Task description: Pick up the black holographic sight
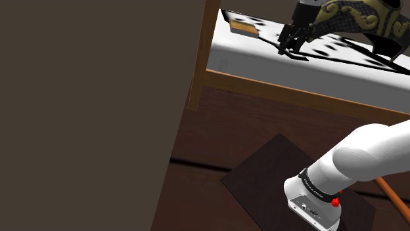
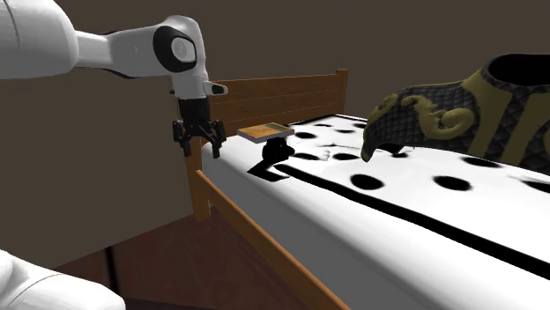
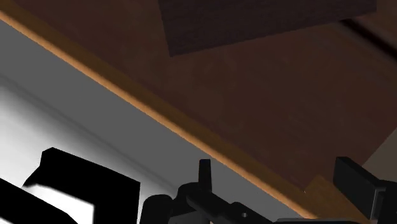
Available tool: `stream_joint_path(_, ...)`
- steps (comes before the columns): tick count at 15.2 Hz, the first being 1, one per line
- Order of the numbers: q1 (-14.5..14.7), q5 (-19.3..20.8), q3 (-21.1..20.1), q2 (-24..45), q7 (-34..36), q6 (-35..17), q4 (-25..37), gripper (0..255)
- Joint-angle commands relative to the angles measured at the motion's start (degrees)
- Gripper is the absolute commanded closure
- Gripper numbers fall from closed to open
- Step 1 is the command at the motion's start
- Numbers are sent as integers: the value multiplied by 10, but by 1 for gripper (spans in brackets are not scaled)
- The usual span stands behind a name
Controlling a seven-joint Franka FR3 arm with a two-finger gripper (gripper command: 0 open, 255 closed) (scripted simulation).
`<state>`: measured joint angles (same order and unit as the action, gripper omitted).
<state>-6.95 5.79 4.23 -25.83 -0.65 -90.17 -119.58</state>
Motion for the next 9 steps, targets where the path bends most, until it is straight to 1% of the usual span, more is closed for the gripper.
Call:
stream_joint_path(1, -10, -5, 13, 29, 7, 0, 34, 0)
stream_joint_path(9, -53, -39, 78, 157, 12, 8, 189, 0)
